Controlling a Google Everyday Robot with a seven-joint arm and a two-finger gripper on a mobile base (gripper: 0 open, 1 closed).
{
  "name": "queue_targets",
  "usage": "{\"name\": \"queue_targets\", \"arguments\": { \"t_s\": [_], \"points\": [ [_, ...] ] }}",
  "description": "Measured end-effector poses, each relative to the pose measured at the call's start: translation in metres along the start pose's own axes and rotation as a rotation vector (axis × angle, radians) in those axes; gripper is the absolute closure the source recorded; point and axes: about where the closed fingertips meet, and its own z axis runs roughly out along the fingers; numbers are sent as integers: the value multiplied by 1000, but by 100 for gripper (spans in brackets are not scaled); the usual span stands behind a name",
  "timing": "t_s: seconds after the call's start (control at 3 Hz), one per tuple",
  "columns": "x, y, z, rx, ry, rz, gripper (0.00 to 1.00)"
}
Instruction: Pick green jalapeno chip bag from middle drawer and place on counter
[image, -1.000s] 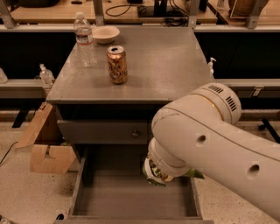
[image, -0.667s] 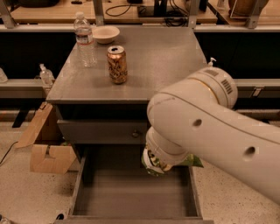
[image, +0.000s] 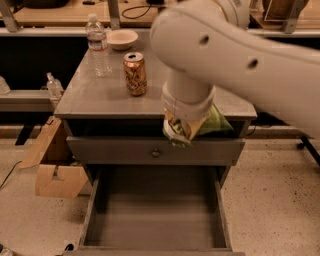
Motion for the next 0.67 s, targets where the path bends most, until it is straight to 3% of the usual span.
{"name": "queue_targets", "arguments": {
  "t_s": [0.33, 0.67],
  "points": [
    [42, -32, -15, -32, 29, -82, 100],
    [86, -66, -24, -28, 28, -125, 100]
  ]
}}
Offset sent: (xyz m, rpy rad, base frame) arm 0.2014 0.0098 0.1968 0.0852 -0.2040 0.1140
